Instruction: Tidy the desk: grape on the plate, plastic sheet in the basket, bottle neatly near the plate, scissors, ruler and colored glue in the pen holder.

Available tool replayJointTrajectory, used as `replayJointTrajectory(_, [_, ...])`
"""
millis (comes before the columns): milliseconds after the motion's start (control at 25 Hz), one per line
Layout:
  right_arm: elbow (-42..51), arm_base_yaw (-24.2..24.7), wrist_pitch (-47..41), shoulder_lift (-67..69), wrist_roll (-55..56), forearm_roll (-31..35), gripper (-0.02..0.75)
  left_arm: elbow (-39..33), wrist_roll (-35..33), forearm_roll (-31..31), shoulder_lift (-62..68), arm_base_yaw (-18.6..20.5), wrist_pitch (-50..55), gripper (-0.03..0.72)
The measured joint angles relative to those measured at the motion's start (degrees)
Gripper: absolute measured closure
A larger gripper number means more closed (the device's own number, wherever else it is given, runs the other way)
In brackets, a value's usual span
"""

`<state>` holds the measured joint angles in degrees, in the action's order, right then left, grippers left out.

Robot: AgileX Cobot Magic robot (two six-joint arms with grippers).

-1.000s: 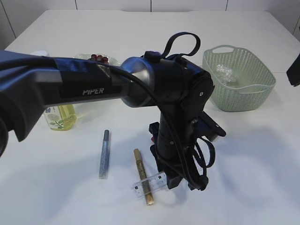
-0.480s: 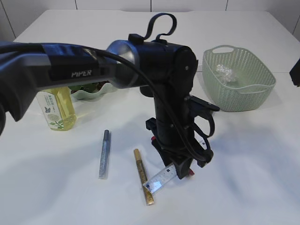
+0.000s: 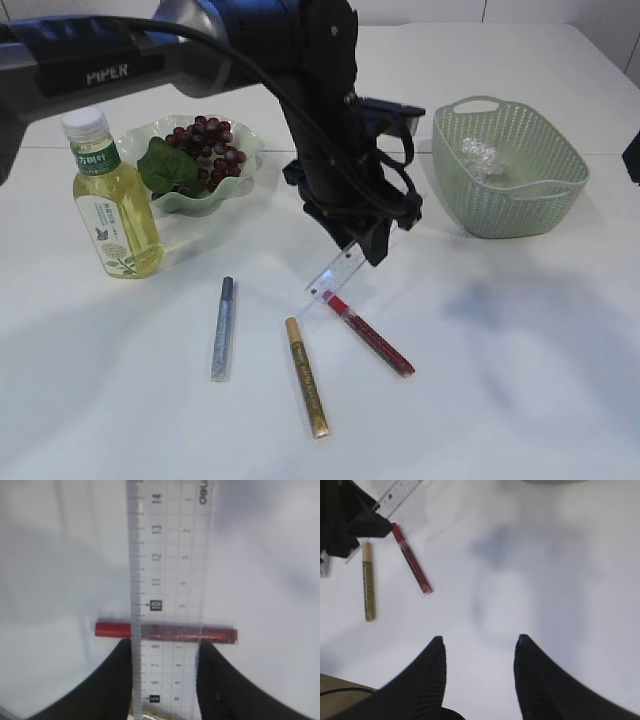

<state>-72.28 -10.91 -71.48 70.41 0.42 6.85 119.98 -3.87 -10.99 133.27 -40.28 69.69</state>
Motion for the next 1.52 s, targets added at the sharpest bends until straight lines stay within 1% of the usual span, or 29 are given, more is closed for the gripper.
replayJointTrajectory(160, [0.0,0.0,0.0,0.0,0.0,-1.5,0.374,6.0,0.0,0.9,-0.1,1.3,-4.1,0.406])
replayJointTrajectory(280, [0.0,0.0,0.0,0.0,0.0,-2.2,0.374,8.3,0.0,2.0,-0.1,1.9,-9.8,0.406])
replayJointTrajectory(560, [0.0,0.0,0.0,0.0,0.0,-3.0,0.374,8.5,0.0,6.8,-0.1,2.3,-24.0,0.406])
replayJointTrajectory(760, [0.0,0.0,0.0,0.0,0.0,-3.0,0.374,8.5,0.0,13.2,0.1,2.5,-35.3,0.406])
replayJointTrajectory(880, [0.0,0.0,0.0,0.0,0.0,-3.1,0.374,8.5,0.5,14.7,1.0,3.3,-40.1,0.406])
replayJointTrajectory(1280, [0.0,0.0,0.0,0.0,0.0,-4.7,0.373,8.5,0.9,15.2,4.3,7.9,-46.9,0.407])
replayJointTrajectory(1520, [0.0,0.0,0.0,0.0,0.0,-5.6,0.373,8.5,0.9,15.2,4.3,8.0,-47.6,0.407])
